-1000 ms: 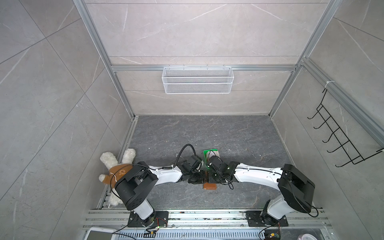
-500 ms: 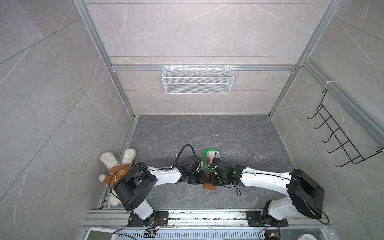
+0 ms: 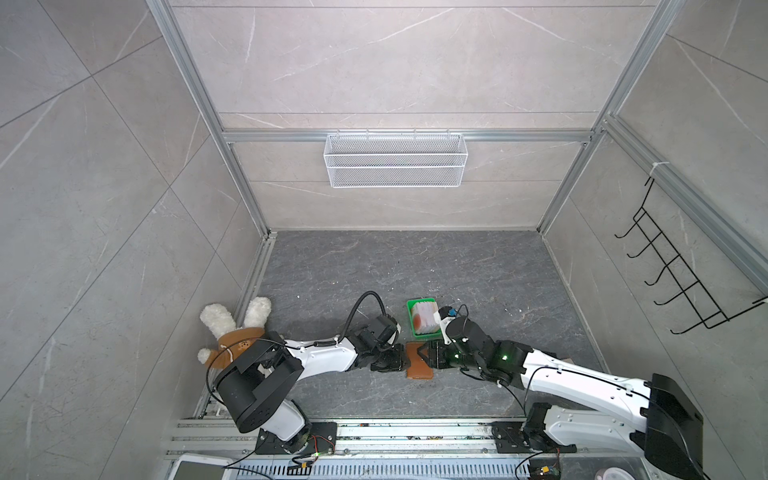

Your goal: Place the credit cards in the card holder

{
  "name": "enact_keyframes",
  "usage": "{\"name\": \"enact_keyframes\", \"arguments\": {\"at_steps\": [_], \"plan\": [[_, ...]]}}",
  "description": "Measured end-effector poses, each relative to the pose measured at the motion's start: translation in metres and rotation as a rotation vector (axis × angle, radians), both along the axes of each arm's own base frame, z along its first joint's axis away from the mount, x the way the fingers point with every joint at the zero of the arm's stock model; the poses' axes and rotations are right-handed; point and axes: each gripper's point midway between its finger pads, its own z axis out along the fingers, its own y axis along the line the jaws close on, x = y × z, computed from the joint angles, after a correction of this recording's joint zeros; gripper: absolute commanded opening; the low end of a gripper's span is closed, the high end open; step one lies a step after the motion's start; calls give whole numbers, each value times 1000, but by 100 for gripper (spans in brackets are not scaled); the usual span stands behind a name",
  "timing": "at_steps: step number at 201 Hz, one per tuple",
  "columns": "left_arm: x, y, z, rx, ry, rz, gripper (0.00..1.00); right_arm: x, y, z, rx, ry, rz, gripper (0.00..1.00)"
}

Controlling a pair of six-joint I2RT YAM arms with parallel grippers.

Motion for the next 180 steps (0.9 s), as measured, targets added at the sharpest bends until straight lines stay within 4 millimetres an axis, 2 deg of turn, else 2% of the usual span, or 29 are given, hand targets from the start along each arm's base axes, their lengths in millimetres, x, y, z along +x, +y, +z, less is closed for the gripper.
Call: {"name": "enact_keyframes", "arguments": {"at_steps": [46,101,143,180], "plan": [[3,3,6,1,-20,20,35,5,-16,22,23,-108,-37,99],[6,12,27,4,-72,48,39,12,-47,30,-17,-205,-136,100],[11,25,40,4,-90,86,43,21,-73,28,-111,-255,-234,100],[27,44,53,-13,-113,156,53,28,-88,48,-102,-337,-301,100]]}}
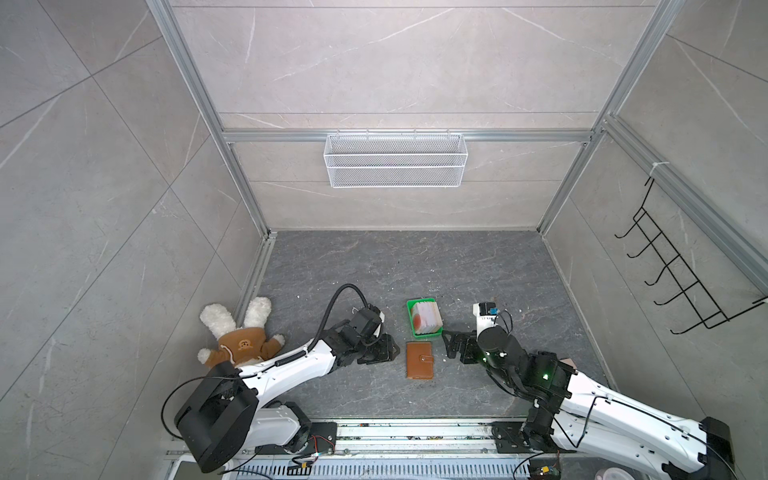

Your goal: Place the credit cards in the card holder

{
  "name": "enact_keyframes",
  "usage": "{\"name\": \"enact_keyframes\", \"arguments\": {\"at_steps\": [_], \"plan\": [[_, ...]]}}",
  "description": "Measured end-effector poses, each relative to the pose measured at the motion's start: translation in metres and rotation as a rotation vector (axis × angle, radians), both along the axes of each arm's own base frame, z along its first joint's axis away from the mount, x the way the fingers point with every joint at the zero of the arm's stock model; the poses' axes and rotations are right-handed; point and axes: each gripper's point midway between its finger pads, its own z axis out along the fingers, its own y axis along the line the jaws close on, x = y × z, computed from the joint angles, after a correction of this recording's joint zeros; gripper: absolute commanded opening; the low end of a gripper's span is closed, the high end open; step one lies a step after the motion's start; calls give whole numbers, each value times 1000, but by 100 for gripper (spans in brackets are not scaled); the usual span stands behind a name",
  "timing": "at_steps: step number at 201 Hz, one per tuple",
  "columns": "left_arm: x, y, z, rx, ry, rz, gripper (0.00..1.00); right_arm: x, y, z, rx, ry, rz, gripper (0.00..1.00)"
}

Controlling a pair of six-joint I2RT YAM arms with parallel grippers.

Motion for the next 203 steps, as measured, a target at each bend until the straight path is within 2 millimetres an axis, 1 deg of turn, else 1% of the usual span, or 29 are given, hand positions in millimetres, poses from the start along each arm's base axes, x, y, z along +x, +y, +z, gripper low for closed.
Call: {"name": "enact_keyframes", "arguments": {"at_steps": [6,34,61,81,101,126,137,166,185,203], "plan": [[3,4,2,-6,-8,14,55,1,-3,4,2,-17,-9,100],[14,28,8,-17,-33,80,72,3,-18,14,13,-79,-64,100],[19,49,10,-14,-49,132,87,5,-42,17,-12,-114,-160,96],[24,61,13,-9,-68,156,98,6,-60,15,-52,-126,-239,95],[30,73,12,4,-77,181,99,6,-72,12,-94,-130,-291,95],[35,88,7,35,-70,207,99,7,-82,7,-163,-133,-328,100],[38,95,6,45,-70,222,99,8,-86,5,-197,-136,-338,100],[49,114,8,60,-96,275,99,11,-90,7,-277,-161,-338,100],[57,128,9,91,-119,318,98,14,-90,12,-323,-187,-333,100],[62,137,11,114,-136,349,99,17,-88,18,-355,-220,-316,100]]}}
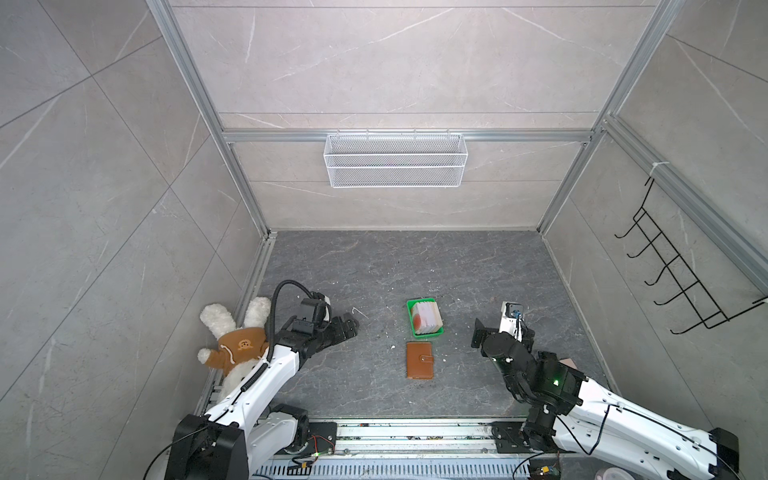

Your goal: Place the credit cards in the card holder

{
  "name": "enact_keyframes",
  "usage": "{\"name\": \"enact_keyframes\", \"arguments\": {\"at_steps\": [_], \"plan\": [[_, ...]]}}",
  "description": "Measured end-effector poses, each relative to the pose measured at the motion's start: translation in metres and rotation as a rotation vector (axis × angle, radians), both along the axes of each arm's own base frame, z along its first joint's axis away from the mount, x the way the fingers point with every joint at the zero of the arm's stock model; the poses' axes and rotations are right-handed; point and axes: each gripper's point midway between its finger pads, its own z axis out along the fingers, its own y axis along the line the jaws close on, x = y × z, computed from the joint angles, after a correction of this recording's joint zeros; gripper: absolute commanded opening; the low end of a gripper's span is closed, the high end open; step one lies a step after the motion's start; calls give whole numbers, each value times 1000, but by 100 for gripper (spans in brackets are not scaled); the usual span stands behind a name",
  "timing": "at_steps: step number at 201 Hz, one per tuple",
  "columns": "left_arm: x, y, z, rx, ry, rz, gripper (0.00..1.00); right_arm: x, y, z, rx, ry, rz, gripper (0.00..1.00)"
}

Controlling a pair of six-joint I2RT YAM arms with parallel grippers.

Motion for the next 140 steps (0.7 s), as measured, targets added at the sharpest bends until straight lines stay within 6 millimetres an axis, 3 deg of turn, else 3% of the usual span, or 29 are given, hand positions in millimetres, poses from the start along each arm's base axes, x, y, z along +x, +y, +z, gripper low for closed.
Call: {"name": "enact_keyframes", "arguments": {"at_steps": [39,107,140], "plan": [[7,11,3,40,-32,43,99,14,-1,17,-5,-103,12,100],[24,45,38,189,-232,139,100,45,-23,12,8,-144,-32,100],[36,66,43,283,-312,151,100,62,-33,3,31,-122,-53,100]]}}
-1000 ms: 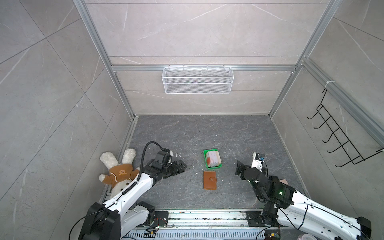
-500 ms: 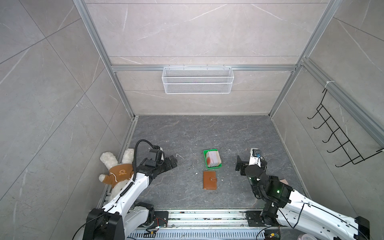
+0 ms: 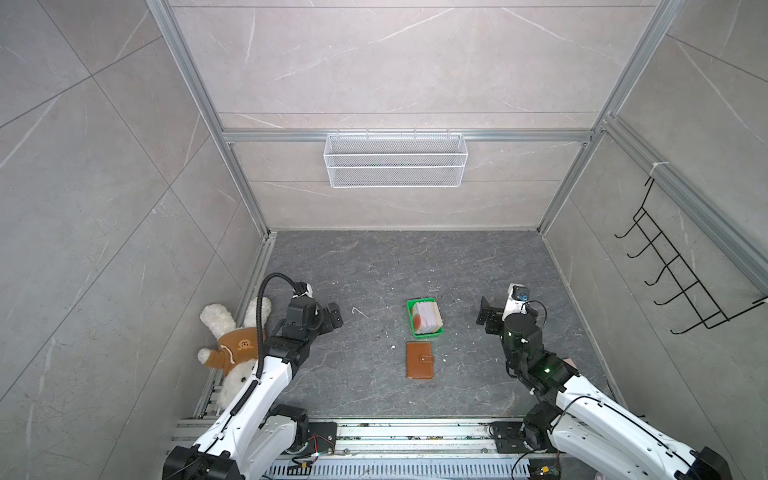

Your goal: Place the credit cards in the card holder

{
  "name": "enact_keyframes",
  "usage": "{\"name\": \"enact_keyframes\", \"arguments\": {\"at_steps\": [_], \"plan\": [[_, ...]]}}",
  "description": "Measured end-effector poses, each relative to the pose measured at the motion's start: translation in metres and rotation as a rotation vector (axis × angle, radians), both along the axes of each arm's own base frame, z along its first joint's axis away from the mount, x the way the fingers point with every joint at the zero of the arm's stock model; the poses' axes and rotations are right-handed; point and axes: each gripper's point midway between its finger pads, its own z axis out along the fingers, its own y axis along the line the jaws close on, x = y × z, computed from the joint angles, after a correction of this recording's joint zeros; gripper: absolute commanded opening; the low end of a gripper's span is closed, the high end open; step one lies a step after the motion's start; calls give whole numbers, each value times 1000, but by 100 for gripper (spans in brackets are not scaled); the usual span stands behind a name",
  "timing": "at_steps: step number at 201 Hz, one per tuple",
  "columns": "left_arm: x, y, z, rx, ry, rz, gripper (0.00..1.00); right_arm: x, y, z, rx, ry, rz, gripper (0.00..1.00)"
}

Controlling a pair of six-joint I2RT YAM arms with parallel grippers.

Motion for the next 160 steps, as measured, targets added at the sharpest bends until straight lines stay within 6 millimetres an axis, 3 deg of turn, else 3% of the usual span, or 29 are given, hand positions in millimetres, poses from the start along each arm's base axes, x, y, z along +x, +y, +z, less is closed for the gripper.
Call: {"name": "enact_keyframes", "arguments": {"at_steps": [47,110,160], "plan": [[11,42,-8,64,-27,68,100,16,-26,-11,37,25,-49,100],[32,59,-27,174,-68,51,100,24,-60,-25,64,47,-114,100],[43,69,-60,224,-91,46,100,38,-80,-48,59,99,-157,100]]}}
